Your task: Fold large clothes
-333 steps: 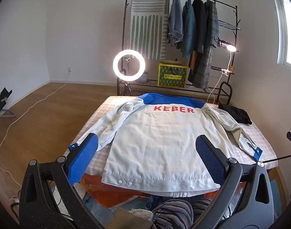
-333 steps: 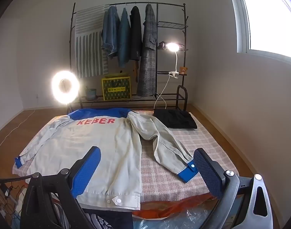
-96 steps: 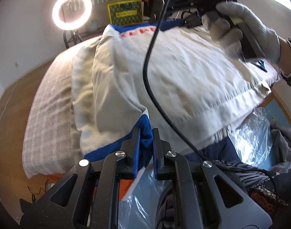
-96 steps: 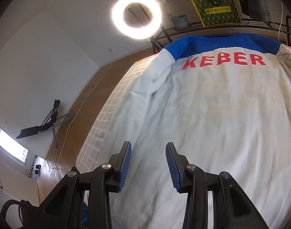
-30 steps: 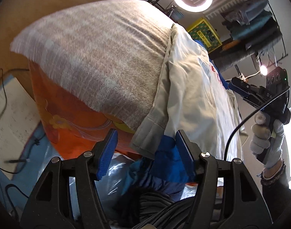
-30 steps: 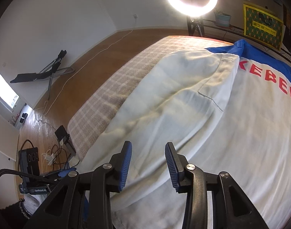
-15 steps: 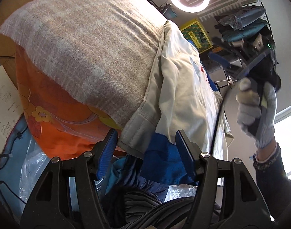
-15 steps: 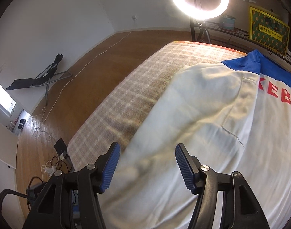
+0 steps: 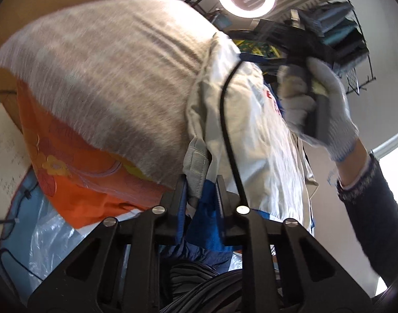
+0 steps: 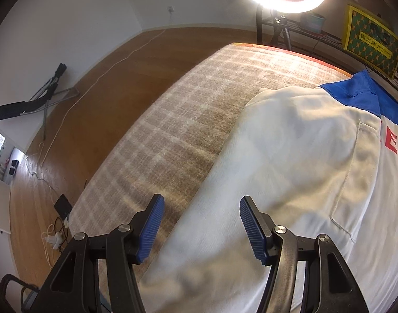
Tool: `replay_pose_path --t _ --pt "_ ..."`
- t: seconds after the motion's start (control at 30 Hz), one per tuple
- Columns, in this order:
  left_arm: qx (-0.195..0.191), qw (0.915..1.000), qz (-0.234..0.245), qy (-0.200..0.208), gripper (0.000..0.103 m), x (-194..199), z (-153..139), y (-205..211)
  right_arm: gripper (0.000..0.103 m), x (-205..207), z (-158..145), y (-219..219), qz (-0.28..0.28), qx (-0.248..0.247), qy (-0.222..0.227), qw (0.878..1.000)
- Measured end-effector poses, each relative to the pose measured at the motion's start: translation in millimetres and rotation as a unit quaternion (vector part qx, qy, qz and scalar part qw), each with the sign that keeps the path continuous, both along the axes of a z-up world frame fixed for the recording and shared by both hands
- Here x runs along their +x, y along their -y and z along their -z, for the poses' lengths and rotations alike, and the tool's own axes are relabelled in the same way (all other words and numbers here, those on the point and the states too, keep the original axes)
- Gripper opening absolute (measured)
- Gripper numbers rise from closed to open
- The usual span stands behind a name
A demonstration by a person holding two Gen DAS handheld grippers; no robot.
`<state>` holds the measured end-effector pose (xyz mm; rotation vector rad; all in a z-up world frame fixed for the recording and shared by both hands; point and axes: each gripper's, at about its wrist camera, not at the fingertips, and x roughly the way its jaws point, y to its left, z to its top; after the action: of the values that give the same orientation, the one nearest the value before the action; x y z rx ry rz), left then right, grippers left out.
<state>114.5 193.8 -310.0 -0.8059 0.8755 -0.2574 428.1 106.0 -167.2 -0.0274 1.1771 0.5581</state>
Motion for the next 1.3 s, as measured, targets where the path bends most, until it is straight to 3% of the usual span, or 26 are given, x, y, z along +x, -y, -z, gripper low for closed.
replay_pose_path --t 0.23,0.5,0.8,0.87,0.9,1.03,1.3 --pt "0.009 0.9993 0.015 0.032 0.014 3 -27 9 0.063 28 19 -16 0.022 -0.012 -0.020 0.999" --pt "0.037 0.9969 0.041 0.057 0.013 10 -53 23 0.059 54 42 -38 0.040 -0.060 -0.033 0.997" --pt "0.064 0.9931 0.067 0.071 0.013 13 -73 45 0.037 65 50 -44 0.032 -0.116 -0.014 0.993" --pt "0.071 0.9921 0.073 0.073 0.013 13 -78 49 0.020 67 51 -44 0.029 -0.132 -0.001 0.991" --pt "0.078 0.9912 0.077 0.074 0.013 14 -79 52 0.017 67 51 -43 0.028 -0.134 0.001 0.991" --pt "0.104 0.9873 0.092 0.078 0.013 14 -88 65 0.003 73 49 -24 0.044 -0.081 -0.018 0.996" --pt "0.141 0.9777 0.125 0.093 0.012 11 -107 92 0.001 67 27 28 0.081 0.058 -0.034 0.994"
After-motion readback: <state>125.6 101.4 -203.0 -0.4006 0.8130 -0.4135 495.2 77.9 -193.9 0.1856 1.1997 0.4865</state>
